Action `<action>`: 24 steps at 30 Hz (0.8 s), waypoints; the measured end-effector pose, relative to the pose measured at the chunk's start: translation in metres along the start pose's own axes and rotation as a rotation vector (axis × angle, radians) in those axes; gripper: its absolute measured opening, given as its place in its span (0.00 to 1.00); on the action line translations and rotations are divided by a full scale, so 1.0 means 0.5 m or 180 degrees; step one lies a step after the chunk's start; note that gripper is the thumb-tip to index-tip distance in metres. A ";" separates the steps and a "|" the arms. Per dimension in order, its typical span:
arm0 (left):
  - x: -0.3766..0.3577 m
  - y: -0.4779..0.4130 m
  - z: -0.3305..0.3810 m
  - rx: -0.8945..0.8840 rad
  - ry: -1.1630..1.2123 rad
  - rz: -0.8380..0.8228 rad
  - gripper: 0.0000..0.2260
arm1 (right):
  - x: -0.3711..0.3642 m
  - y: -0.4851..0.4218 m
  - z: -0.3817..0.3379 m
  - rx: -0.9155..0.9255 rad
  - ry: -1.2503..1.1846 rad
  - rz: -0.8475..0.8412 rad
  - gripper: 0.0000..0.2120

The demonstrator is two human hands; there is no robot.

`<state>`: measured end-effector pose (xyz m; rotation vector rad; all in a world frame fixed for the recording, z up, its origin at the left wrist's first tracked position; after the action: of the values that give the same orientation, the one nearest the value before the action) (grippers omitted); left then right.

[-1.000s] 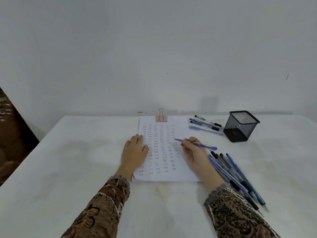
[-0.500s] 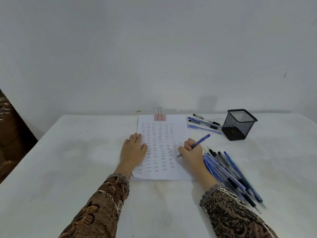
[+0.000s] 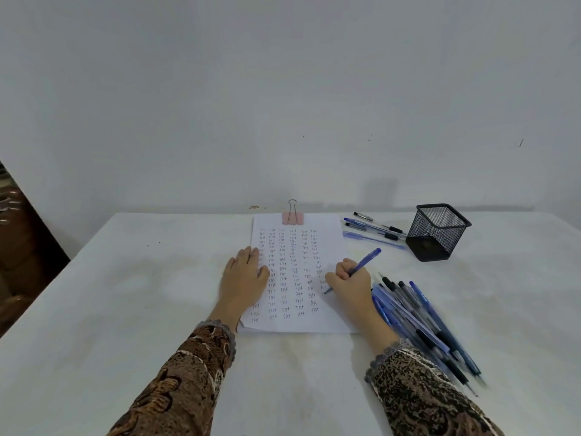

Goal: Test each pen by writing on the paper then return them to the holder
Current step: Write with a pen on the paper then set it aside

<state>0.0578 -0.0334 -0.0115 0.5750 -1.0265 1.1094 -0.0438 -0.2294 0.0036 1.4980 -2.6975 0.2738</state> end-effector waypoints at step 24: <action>0.009 0.009 0.006 0.0020 0.0042 -0.0001 0.23 | 0.014 -0.007 0.002 0.0062 0.0159 0.0220 0.23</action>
<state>0.0528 -0.0321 -0.0067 0.5722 -1.0116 1.1151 -0.0444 -0.2375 0.0038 1.3850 -2.7187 0.3368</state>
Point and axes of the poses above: each hand's wrist, its own y-axis away from the middle knuckle, its own x-axis out of the back of the hand, z = x × y, the point moved 9 cm from there along -y, towards the middle knuckle, and after that the axes turned 4 degrees about y, right-handed, at the moved point
